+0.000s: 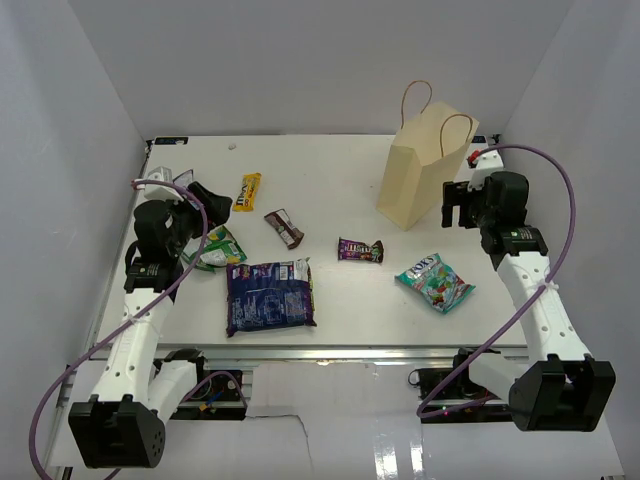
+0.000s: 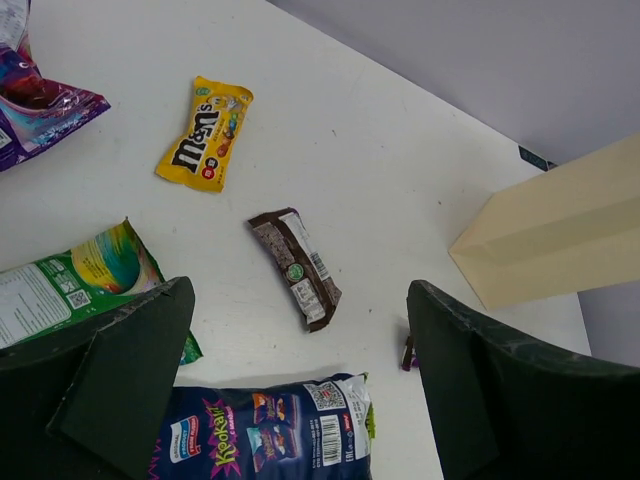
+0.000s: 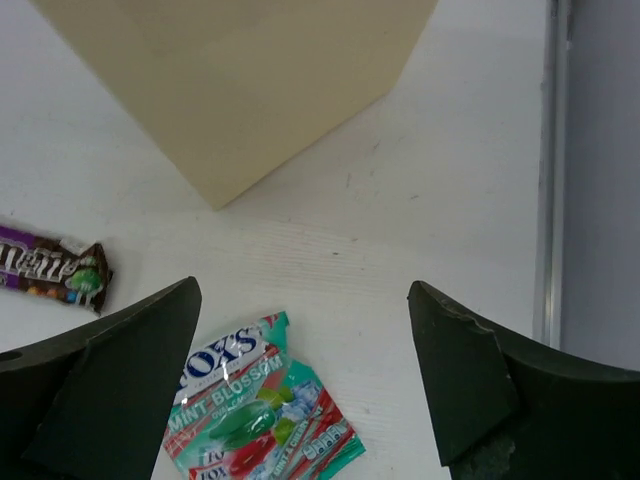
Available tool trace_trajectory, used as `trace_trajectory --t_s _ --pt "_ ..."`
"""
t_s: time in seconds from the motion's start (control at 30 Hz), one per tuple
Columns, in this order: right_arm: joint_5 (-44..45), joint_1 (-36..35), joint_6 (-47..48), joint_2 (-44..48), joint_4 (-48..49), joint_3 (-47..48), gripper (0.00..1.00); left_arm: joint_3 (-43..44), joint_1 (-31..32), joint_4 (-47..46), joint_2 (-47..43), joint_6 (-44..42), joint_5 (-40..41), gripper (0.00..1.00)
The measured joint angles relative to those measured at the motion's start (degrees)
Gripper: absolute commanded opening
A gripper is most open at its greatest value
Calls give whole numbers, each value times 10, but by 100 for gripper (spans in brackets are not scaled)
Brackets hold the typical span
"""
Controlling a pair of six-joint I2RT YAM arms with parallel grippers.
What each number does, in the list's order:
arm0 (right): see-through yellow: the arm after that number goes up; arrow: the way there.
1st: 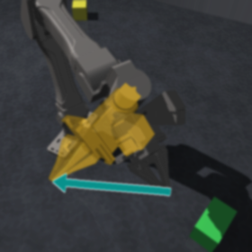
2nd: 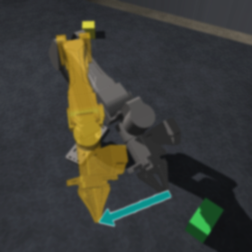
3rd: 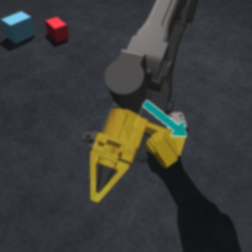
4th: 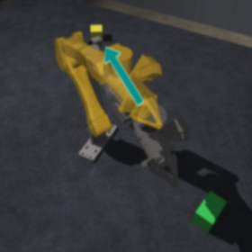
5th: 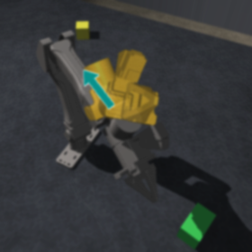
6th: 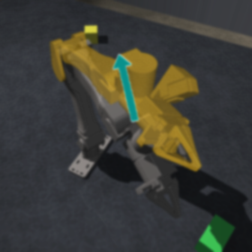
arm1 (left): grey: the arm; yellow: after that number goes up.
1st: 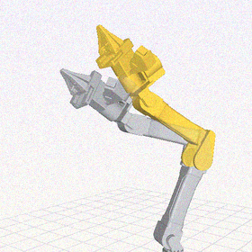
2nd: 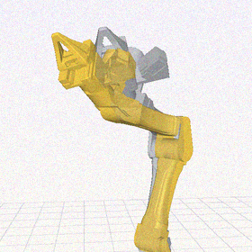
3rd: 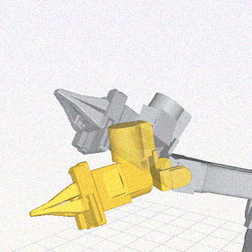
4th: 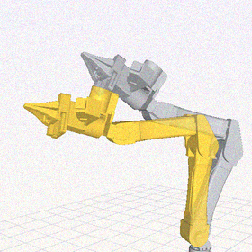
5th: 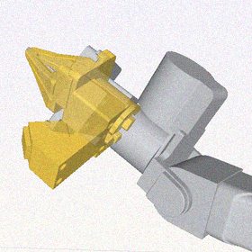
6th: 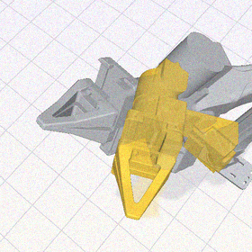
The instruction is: Place the snacks into the paper bag
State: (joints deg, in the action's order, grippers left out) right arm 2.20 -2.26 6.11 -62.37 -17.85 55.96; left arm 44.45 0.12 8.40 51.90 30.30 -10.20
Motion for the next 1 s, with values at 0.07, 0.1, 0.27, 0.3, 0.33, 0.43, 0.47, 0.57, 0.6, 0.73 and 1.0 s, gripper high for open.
trace_trajectory --t_s 0.07,0.1,0.27,0.3,0.33,0.43,0.47,0.57,0.6,0.73,1.0 --pt "-35 0 26 -1 -16 -2 90 -1 0 9 -1 2 0 98" --pt "-57 2 42 -2 -24 -2 90 -2 0 12 -3 2 1 98" --pt "-216 -37 275 -4 -150 -3 90 -19 0 31 -17 16 10 98" --pt "-225 -59 306 -8 -173 -7 90 -24 0 36 -19 19 10 98" --pt "-221 -77 323 -15 -185 -11 93 -31 0 40 -21 22 11 98" --pt "-174 -109 332 -57 -209 -27 92 -45 0 54 -21 36 10 98" --pt "-150 -115 327 -78 -211 -32 92 -49 0 61 -21 41 9 98" --pt "-57 -147 292 -119 -200 -61 96 -65 0 71 -21 58 2 98" --pt "-27 -164 281 -124 -192 -77 97 -70 0 75 -21 64 0 98" --pt "32 -210 245 -141 -177 -108 97 -98 0 92 -21 86 -14 98" --pt "87 -219 201 -204 -130 -117 30 -112 0 126 -24 103 -30 98"
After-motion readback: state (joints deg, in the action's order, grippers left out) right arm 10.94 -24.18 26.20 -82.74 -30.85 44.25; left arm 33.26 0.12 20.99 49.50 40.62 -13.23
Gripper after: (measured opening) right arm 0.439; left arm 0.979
